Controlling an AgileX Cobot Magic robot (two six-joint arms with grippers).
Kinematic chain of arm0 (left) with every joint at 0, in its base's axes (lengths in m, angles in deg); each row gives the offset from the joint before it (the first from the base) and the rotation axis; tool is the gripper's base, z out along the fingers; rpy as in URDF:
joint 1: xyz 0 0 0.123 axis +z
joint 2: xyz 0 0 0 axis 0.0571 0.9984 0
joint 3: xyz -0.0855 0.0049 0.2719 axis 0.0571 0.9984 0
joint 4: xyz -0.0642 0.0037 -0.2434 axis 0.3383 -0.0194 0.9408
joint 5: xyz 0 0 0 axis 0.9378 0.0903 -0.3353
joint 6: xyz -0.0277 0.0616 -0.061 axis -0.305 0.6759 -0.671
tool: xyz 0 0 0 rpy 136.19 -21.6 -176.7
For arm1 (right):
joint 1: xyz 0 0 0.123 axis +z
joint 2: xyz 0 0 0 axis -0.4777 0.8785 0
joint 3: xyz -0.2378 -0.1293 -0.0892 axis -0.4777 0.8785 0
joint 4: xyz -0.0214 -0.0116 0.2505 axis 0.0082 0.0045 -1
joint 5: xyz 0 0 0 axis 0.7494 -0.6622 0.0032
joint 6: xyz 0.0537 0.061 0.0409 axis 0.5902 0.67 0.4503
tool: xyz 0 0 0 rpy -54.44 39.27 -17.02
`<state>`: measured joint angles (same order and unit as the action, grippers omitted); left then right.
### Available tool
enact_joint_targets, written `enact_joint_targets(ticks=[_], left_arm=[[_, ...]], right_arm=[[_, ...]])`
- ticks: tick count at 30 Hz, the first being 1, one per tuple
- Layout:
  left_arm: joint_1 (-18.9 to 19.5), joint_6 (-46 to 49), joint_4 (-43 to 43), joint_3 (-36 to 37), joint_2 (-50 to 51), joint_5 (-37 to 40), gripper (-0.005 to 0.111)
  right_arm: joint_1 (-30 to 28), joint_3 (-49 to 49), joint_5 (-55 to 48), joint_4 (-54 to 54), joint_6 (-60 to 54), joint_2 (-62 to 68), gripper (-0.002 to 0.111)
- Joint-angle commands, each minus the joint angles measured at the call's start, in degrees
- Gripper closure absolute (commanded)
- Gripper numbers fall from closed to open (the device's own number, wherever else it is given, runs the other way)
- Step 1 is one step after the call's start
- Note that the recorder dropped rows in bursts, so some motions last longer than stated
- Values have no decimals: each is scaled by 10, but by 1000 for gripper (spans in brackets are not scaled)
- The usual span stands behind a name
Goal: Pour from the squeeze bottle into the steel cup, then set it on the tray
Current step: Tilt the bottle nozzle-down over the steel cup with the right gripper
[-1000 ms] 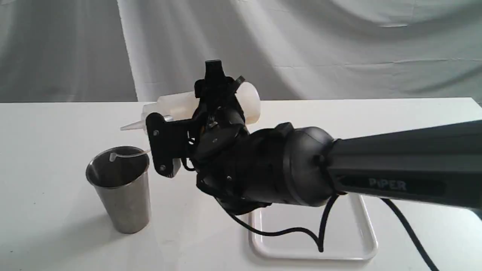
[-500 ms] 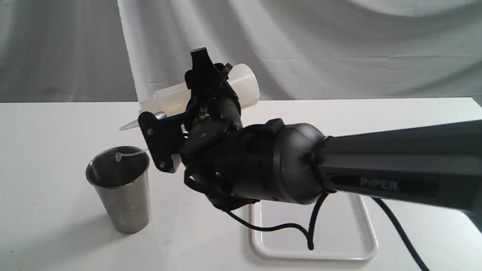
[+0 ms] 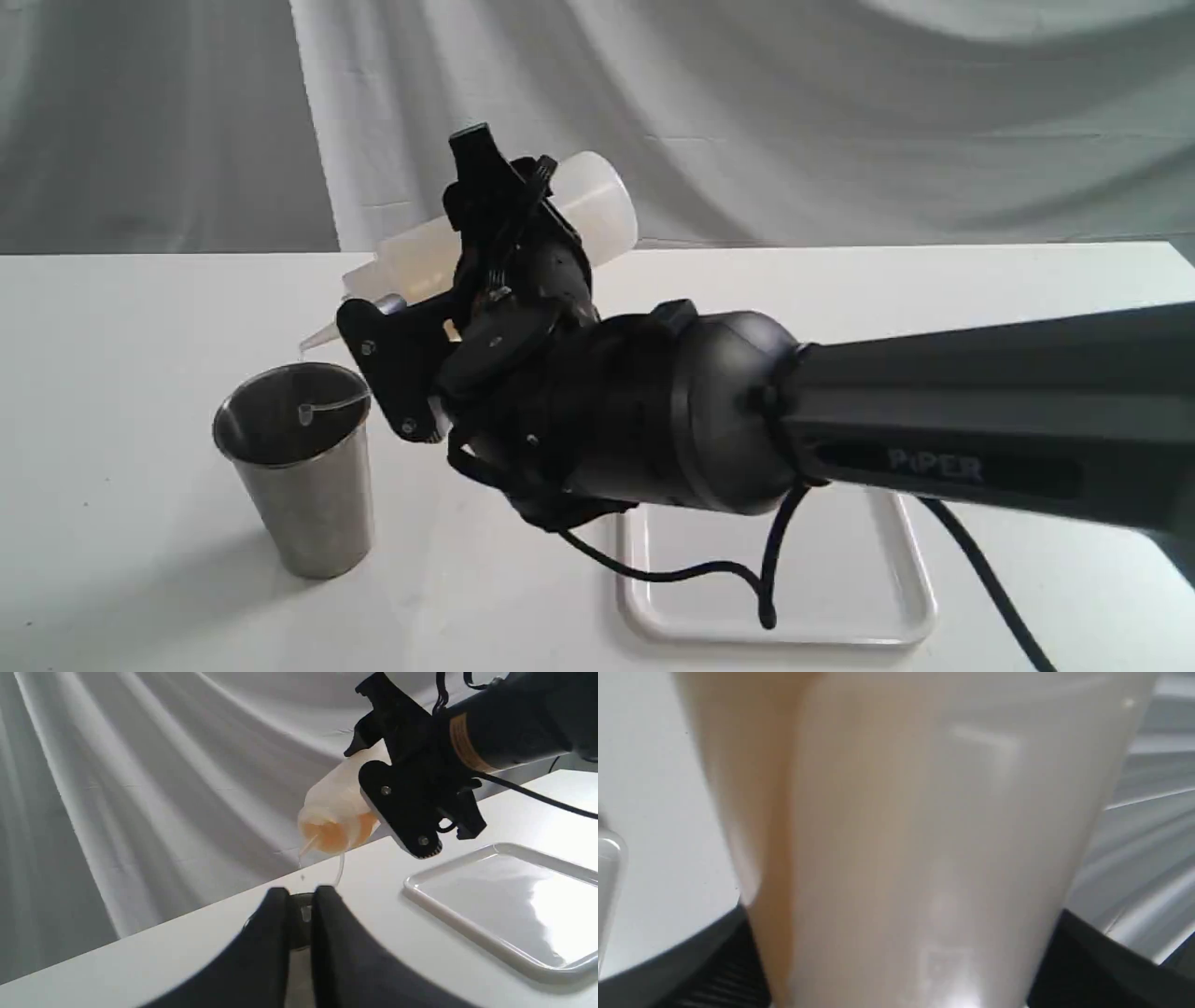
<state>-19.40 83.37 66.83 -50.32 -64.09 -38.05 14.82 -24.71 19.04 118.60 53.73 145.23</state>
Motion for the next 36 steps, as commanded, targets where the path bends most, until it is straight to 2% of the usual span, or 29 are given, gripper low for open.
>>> enact_joint_targets(ticks=[1,36], left_arm=[[1,-1,1,3,2,-2,98],[1,-1,1,3,2,-2,98]], right_arm=[[2,-5,-12,13,-3,-9,76],[6,-5,-25,13,-32,-9,76]])
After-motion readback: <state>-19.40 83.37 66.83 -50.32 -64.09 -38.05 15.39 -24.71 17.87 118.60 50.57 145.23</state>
